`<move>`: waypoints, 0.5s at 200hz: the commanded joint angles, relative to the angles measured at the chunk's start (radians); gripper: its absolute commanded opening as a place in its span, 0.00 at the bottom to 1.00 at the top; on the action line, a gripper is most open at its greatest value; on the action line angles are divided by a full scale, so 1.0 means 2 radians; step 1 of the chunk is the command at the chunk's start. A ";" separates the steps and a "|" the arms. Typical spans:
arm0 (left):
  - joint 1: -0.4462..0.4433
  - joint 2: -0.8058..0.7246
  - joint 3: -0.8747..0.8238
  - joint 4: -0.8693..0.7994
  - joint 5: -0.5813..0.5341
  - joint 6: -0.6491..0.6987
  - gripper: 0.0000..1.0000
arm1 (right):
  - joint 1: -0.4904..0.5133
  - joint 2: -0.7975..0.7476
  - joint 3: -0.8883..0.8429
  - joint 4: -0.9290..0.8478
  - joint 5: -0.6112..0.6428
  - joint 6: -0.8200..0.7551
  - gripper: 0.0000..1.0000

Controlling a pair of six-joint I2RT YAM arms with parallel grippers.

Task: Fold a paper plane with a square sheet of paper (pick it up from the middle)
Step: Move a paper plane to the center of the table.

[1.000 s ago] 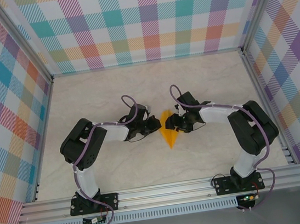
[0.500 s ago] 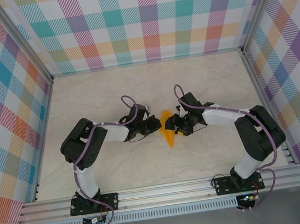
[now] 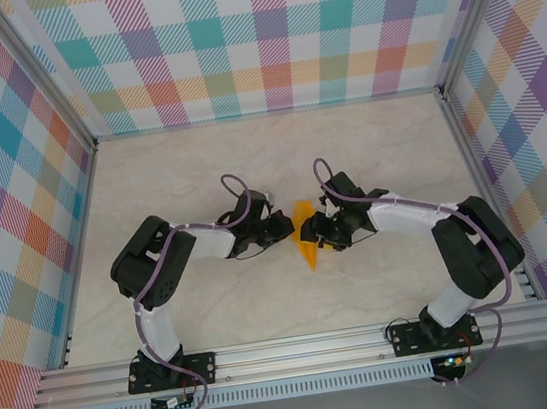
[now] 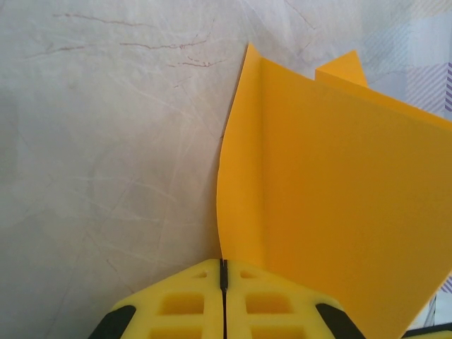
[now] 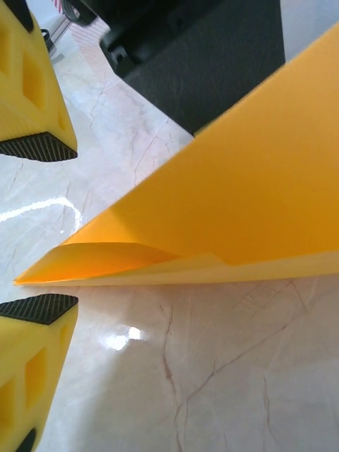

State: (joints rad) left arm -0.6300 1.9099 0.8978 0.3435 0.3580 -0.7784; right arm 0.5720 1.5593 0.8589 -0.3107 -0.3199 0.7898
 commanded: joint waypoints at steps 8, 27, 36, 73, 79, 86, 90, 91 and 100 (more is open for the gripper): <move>0.005 0.004 -0.006 0.006 0.004 -0.003 0.06 | 0.010 -0.032 -0.002 -0.009 0.014 -0.020 0.52; 0.005 0.005 -0.006 0.006 0.005 -0.004 0.06 | 0.014 -0.024 0.002 -0.010 0.013 -0.024 0.50; 0.004 0.004 -0.005 0.005 0.005 -0.004 0.06 | 0.015 -0.018 0.004 -0.009 0.012 -0.024 0.49; 0.004 0.004 -0.006 0.004 0.006 -0.004 0.06 | 0.016 0.007 0.014 -0.005 0.007 -0.028 0.49; 0.004 0.003 -0.006 0.004 0.006 -0.004 0.06 | 0.017 0.009 0.013 -0.001 0.003 -0.029 0.48; 0.004 0.004 -0.006 0.004 0.006 -0.004 0.06 | 0.017 0.012 0.014 0.003 -0.002 -0.030 0.48; 0.004 0.004 -0.006 0.003 0.006 -0.004 0.06 | 0.017 0.015 0.015 0.003 -0.002 -0.030 0.48; 0.004 0.004 -0.006 0.004 0.006 -0.004 0.06 | 0.017 0.015 0.016 0.003 -0.002 -0.030 0.48; 0.004 0.003 -0.006 0.004 0.007 -0.004 0.06 | 0.017 0.019 0.018 0.001 -0.001 -0.031 0.48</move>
State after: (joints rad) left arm -0.6300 1.9099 0.8978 0.3435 0.3584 -0.7788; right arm 0.5980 1.5753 0.8600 -0.3115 -0.3046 0.7479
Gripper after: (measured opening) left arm 0.064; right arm 0.481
